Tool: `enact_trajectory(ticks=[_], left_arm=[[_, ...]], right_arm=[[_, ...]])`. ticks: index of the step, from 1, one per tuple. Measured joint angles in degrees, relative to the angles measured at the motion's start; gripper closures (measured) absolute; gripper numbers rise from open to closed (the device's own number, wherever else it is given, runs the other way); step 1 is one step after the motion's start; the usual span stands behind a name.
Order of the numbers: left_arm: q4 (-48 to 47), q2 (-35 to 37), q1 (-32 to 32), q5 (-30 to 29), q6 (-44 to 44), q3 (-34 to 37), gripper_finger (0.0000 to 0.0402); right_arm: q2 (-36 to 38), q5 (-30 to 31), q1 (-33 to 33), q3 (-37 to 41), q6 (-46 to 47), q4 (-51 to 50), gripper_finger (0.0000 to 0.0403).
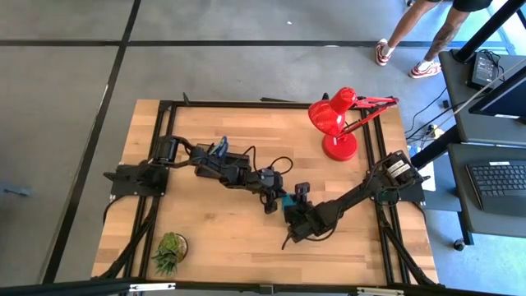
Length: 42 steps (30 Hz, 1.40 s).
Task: Pick and place office supplies into organizer
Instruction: Put the blue sticky notes into the black desk organizer
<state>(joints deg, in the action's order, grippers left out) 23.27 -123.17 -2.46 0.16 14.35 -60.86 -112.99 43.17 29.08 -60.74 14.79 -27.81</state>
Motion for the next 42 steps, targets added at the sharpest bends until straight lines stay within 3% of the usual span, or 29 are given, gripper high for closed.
enact_trajectory(ticks=[10, 18, 24, 29, 35, 42], left_arm=[[0.0, -0.02, 0.13, -0.06, -0.11, 0.0, 0.0359], [-3.18, 2.99, 0.35, 3.73, -5.67, 0.35, 0.0358], [-16.78, 11.2, -0.48, 4.34, -8.61, 0.68, 0.0358], [-23.89, 18.36, -3.08, 0.96, -8.32, 2.28, 0.0358], [-20.38, 29.24, -7.29, -0.86, -9.38, 8.33, 0.0358], [-9.91, 43.53, -10.72, -4.71, -8.66, 21.12, 0.0358]], right_arm=[[0.02, -3.25, 0.0, -0.08, 0.03, -0.01, 0.0388], [0.04, -3.61, 0.02, -0.3, 1.2, -1.18, 0.0396], [0.02, -2.62, 0.11, -2.52, 1.82, -9.01, 0.0396], [0.03, 0.83, -0.15, -5.51, 3.03, -12.07, 0.0396], [0.02, 4.75, -1.78, -7.66, 2.69, -11.88, 0.0396], [0.04, 6.62, -5.24, -11.19, -4.63, -7.57, 0.0396]])
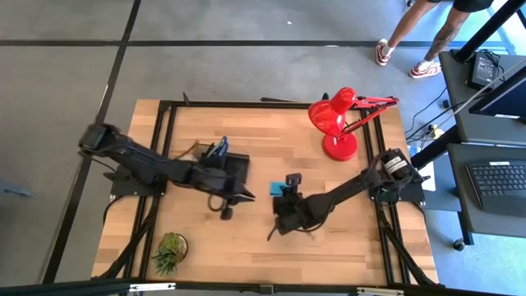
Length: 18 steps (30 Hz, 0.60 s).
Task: Pick and place office supplies into organizer
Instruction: Put the blue sticky notes into the black desk organizer
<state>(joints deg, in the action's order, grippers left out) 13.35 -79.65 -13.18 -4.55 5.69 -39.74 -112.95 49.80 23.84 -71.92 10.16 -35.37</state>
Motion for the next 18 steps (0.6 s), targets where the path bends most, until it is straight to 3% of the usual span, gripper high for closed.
enact_trajectory(ticks=[8, 13, 18], left_arm=[[5.15, 12.65, -2.56, -6.59, 2.86, 10.54, 0.0358], [4.66, 16.68, -4.28, -9.16, 4.05, 12.64, 0.0358], [2.94, 20.49, -6.66, -9.58, 3.04, 13.43, 0.0358]], right_arm=[[0.0, -1.1, -6.5, -3.77, -16.06, 19.43, 0.0396], [0.0, -7.77, -10.06, -5.08, -22.47, 31.99, 0.0396], [-0.13, -13.94, -13.3, -5.22, -22.62, 36.97, 0.0396]])
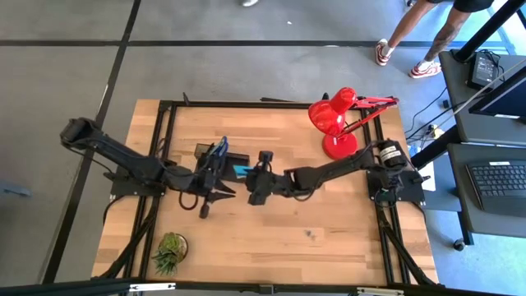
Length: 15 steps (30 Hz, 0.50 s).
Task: Pick and place office supplies into organizer
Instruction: Put the blue sticky notes into the black desk organizer
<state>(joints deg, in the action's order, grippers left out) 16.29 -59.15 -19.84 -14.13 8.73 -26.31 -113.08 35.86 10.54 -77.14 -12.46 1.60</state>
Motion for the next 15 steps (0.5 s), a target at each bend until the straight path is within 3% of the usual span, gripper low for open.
enact_trajectory(ticks=[3, 9, 15], left_arm=[[-1.41, 2.48, -1.86, -1.99, -1.62, 0.7, 0.0358], [-3.7, 5.25, -4.98, -11.75, -2.03, 1.05, 0.0358], [-4.28, 5.44, -5.95, -15.3, -3.65, 1.07, 0.0358]], right_arm=[[-0.95, -0.26, -1.41, -0.02, -0.06, 1.8, 0.0396], [-4.23, -3.43, -2.93, -0.46, -1.31, 5.47, 0.0396], [-10.55, -3.37, -3.88, -8.5, -3.6, 4.4, 0.0396]])
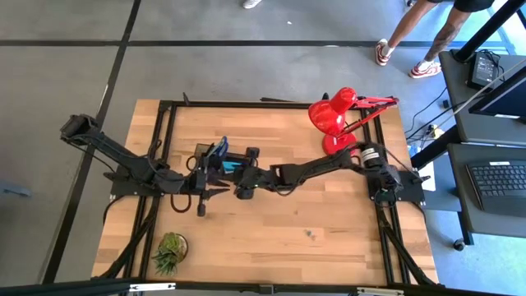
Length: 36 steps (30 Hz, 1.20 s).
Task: Pick and place office supplies into organizer
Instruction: Put the blue sticky notes into the black desk organizer
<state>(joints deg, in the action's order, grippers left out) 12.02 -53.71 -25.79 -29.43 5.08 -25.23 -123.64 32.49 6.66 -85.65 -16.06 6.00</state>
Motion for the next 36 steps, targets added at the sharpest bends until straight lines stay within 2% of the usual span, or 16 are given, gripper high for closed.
enact_trajectory(ticks=[6, 13, 17, 23, 30, 36], left_arm=[[-0.04, 0.0, 0.01, -0.07, -0.32, 0.0, 0.0358], [-0.25, 0.0, 0.01, -0.09, -0.34, 0.0, 0.0358], [-0.27, 0.0, 0.04, -0.42, -0.34, 0.0, 0.0358], [-0.25, 0.0, 0.01, -0.15, -0.36, -0.04, 0.0358], [-0.29, 0.0, 0.04, -0.12, -0.36, -0.04, 0.0358], [-0.31, -0.02, 0.04, -0.07, -0.36, -0.04, 0.0358]], right_arm=[[-7.26, 5.14, -0.52, -11.63, 0.59, -15.47, 0.0396], [-10.79, 5.94, -1.08, -17.58, 1.1, -18.88, 0.0396], [-10.86, 5.79, -2.04, -18.66, 5.16, -23.34, 0.0396], [-10.95, 4.7, -2.71, -18.66, 7.6, -24.37, 0.0395], [-10.95, 3.4, -2.91, -18.65, 9.62, -25.1, 0.0358], [-10.95, 3.39, -2.91, -18.64, 9.62, -25.13, 0.0348]])
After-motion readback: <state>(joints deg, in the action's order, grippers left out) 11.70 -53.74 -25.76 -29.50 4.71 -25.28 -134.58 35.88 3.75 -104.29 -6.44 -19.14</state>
